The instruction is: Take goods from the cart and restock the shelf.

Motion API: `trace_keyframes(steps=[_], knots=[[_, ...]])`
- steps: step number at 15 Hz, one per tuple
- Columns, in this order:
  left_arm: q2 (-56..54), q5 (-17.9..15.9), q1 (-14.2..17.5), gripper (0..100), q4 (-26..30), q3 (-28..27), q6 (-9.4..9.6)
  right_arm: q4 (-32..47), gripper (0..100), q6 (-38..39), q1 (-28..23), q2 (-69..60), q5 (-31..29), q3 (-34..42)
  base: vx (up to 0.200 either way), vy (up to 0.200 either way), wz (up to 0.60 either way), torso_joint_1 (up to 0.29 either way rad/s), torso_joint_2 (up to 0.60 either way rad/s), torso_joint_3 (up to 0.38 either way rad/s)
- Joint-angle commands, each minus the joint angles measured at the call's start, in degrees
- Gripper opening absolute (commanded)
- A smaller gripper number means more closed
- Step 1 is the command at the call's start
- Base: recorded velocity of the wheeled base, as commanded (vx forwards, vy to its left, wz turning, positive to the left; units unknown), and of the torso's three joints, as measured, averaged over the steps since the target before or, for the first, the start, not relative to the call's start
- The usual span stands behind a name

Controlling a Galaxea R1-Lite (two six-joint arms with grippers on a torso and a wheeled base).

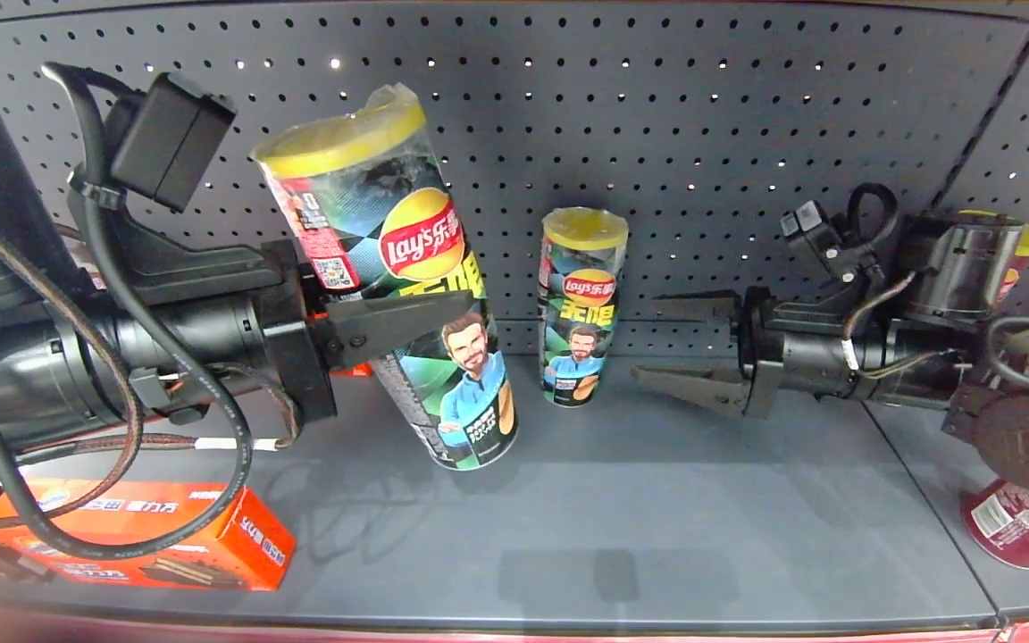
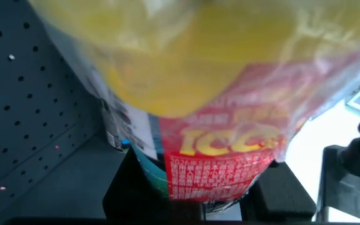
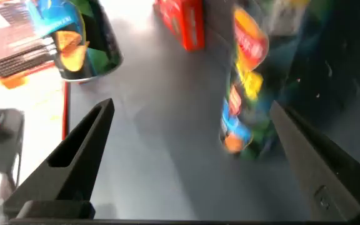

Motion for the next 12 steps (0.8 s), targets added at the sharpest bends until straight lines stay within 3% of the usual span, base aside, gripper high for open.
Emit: trace_keyframes(steps=[1, 4, 6, 12], knots=[[0.1, -0.2, -0.1, 0, -0.1, 0.0, -0.28, -1.1, 100, -0.5, -2.9, 6.5, 1.1, -4.7, 0.000, 0.000, 0.00, 0.000, 0.00, 0.000], [0.1, -2.8, 0.3, 0, -0.1, -0.2, -0.54, -1.1, 100, -0.5, -3.3, 8.6, 1.1, -6.8, 0.000, 0.000, 0.00, 0.000, 0.00, 0.000], [0.5, -4.3, 2.4, 0, -0.1, -0.4, -0.45, -1.1, 100, -0.5, -2.9, 10.4, 1.0, -8.0, 0.000, 0.000, 0.00, 0.000, 0.00, 0.000], [1.3, -4.6, 3.7, 0, -0.2, -1.2, -0.45, -1.0, 100, 0.2, 0.4, 16.9, 0.2, -12.7, 0.000, 0.000, 0.00, 0.000, 0.00, 0.000]])
